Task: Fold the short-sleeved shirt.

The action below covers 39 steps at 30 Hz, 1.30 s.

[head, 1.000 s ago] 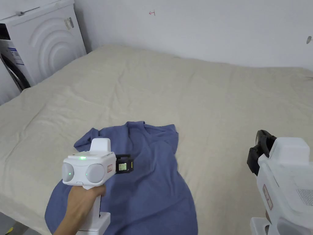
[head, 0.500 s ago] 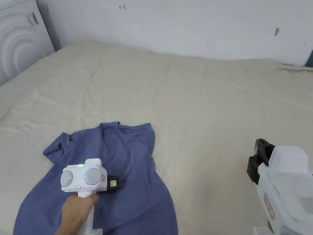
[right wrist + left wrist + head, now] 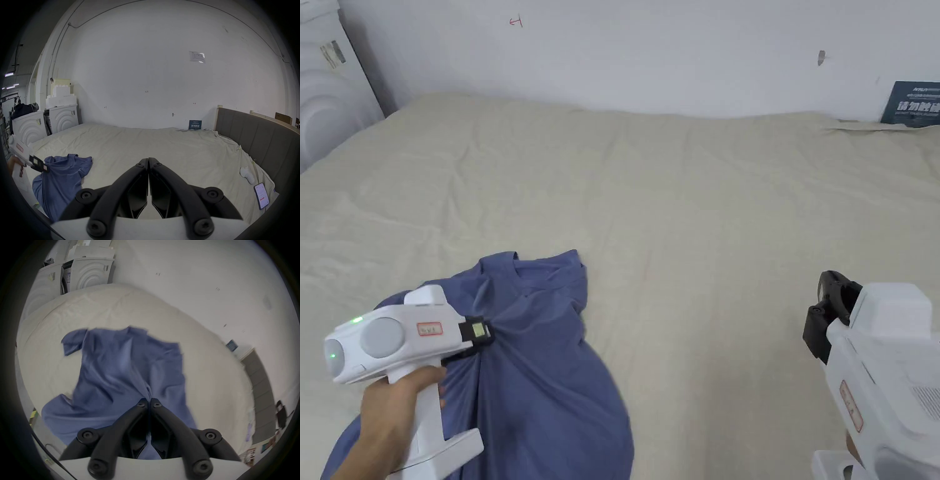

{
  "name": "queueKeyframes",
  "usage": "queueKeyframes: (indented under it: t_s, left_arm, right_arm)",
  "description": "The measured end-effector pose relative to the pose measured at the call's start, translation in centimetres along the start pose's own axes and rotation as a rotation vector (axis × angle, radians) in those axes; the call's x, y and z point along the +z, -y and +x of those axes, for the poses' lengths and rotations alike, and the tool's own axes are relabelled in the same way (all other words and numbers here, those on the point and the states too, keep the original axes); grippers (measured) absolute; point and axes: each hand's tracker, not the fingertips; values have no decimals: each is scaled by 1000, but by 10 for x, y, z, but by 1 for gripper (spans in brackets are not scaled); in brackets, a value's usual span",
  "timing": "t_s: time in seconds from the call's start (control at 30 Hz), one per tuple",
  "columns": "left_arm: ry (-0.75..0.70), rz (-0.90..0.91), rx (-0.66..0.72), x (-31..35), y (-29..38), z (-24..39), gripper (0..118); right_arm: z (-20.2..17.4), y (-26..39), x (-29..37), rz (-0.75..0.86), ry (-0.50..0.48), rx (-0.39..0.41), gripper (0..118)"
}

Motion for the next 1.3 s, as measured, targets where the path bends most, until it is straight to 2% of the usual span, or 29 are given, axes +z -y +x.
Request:
queueKeyframes:
  t_s: [0.07, 0.13, 0.4, 0.6, 0.8, 1.03, 1.3]
  left_arm:
    - [53, 28, -24, 4, -12, 19, 0]
    - [72, 56, -117, 9, -20, 49, 0]
    - [289, 93, -295, 10, -48, 190, 0]
    - [444, 62, -446, 3, -35, 286, 0]
    - [575, 3, -540, -8, 1, 358, 0]
    - [540, -126, -668, -66, 61, 388, 0]
    - [318, -340, -806, -148, 132, 364, 0]
  right_arm:
    - [9, -2, 7, 10, 15, -5, 0]
    - [18, -5, 15, 20, 32, -10, 0]
    - [70, -8, 47, 66, 142, -4, 0]
    - [103, -10, 68, 82, 236, -12, 0]
    - [130, -9, 86, 83, 319, -19, 0]
    - [151, 1, 99, 62, 379, -25, 0]
    - [159, 18, 103, 23, 401, -46, 0]
